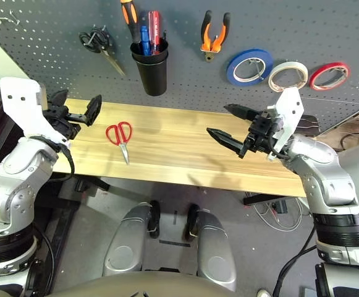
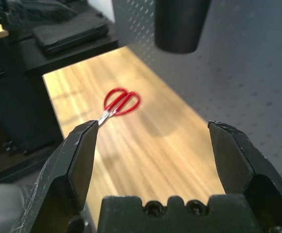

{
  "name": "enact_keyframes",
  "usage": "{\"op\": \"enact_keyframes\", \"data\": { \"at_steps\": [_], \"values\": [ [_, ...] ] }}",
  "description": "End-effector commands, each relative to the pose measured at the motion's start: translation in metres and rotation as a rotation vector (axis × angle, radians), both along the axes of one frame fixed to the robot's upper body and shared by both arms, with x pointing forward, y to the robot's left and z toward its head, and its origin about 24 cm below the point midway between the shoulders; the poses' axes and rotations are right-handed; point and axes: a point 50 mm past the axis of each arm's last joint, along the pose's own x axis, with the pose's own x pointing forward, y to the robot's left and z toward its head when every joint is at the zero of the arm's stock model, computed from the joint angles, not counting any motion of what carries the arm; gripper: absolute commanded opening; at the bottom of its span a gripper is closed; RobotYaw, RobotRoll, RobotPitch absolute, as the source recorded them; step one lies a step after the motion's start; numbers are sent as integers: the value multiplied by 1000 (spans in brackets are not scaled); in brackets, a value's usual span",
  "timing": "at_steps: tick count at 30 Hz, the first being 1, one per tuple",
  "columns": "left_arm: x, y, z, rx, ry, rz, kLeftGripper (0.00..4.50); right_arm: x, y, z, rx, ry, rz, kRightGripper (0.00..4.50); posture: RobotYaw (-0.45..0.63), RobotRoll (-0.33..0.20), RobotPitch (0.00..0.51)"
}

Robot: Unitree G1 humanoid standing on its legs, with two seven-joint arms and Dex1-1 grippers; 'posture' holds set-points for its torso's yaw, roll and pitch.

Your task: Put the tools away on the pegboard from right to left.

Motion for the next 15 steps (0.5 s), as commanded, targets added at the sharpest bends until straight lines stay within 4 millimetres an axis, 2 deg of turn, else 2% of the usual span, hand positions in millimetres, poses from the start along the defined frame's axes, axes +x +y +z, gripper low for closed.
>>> {"op": "enact_keyframes", "data": {
  "at_steps": [1,5,10,15],
  "values": [
    [6,-5,-24,25,75,24,4485,-7,1,-9,-58,34,22,4500,181,0,312],
    [13,-1,-44,60,133,66,4485,-14,0,-14,-93,52,38,4500,161,0,335],
    [28,12,-66,75,220,171,4485,-20,1,-16,-109,62,45,4500,135,0,354],
    [48,23,-72,76,271,238,4485,-27,2,-17,-132,78,48,4500,109,0,370]
  ]
}}
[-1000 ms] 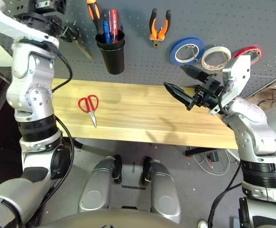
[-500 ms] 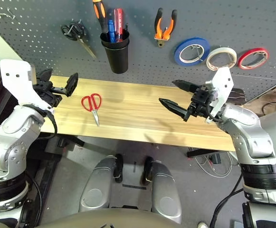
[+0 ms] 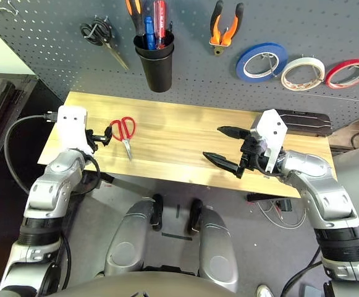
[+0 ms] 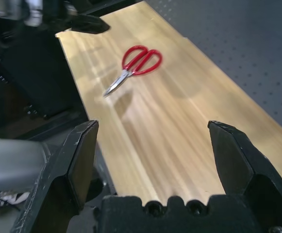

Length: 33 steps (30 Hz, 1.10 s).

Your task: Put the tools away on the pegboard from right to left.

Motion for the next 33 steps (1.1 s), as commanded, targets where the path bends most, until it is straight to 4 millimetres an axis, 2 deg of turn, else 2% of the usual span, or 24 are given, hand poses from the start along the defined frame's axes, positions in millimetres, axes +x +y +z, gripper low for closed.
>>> {"op": "enact_keyframes", "data": {
  "at_steps": [1,10,19,33],
  "values": [
    [7,7,-9,9,35,41,4485,-8,-1,-3,-27,24,5,4500,101,0,375],
    [30,1,-25,-36,107,41,4485,-17,4,-7,-55,57,-9,4500,57,0,404],
    [43,2,-36,-61,141,90,4485,-20,8,-4,-61,69,-27,4500,29,0,419],
    [45,3,-50,-60,194,153,4485,-25,5,-2,-81,82,-32,4500,6,0,428]
  ]
}}
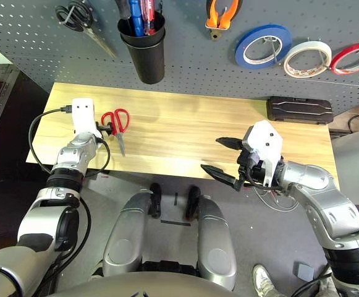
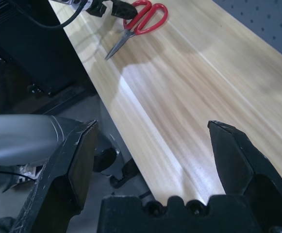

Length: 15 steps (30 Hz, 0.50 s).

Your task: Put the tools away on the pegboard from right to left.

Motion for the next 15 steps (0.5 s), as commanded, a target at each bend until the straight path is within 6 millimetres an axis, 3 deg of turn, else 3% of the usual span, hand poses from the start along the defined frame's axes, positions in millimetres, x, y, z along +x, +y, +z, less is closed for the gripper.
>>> {"op": "enact_keyframes", "data": {
  "at_steps": [1,4,13,15],
  "values": [
    [-10,0,-23,7,101,18,4319,-4,-2,1,-7,13,4,4500,5,0,428],
    [-12,0,-27,12,128,8,3592,-4,-3,2,-11,12,4,4500,4,0,427],
    [-12,-4,-24,-11,90,2,142,-3,-2,3,-9,4,12,4500,9,0,421],
    [-12,-4,-21,-25,65,7,66,-2,0,5,4,-9,20,4500,13,0,418]
  ]
}}
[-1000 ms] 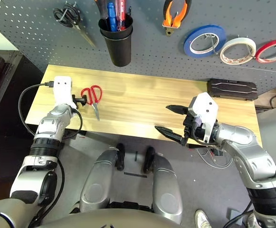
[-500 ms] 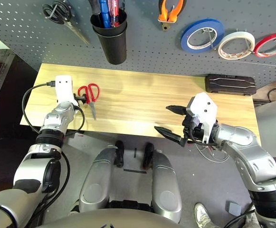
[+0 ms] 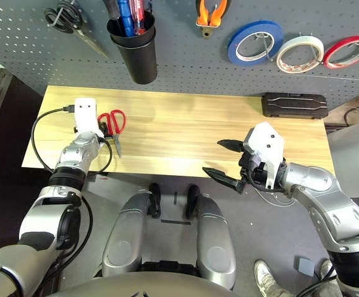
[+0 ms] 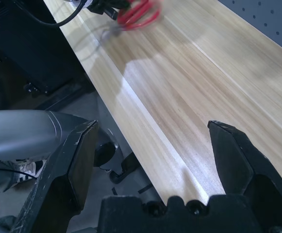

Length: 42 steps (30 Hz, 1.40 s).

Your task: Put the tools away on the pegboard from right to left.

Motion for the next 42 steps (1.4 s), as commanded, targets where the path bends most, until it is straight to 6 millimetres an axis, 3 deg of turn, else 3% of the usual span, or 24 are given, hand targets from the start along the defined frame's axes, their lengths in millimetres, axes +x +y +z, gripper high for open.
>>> {"op": "enact_keyframes", "data": {
  "at_steps": [1,10,16,28,42],
  "values": [
    [-11,1,-17,-28,41,20,66,-2,2,4,20,-21,29,4500,16,0,416],
    [-25,2,-1,-79,-70,65,66,4,0,4,28,-46,56,4500,64,0,388],
    [-34,6,25,-145,-254,97,66,15,8,6,77,-108,83,4500,114,0,355],
    [-71,35,84,-196,-559,206,66,41,24,3,187,-223,119,4500,218,0,282],
    [-81,43,152,-193,-802,197,66,54,38,56,315,-342,156,4500,254,0,258]
  ]
}}
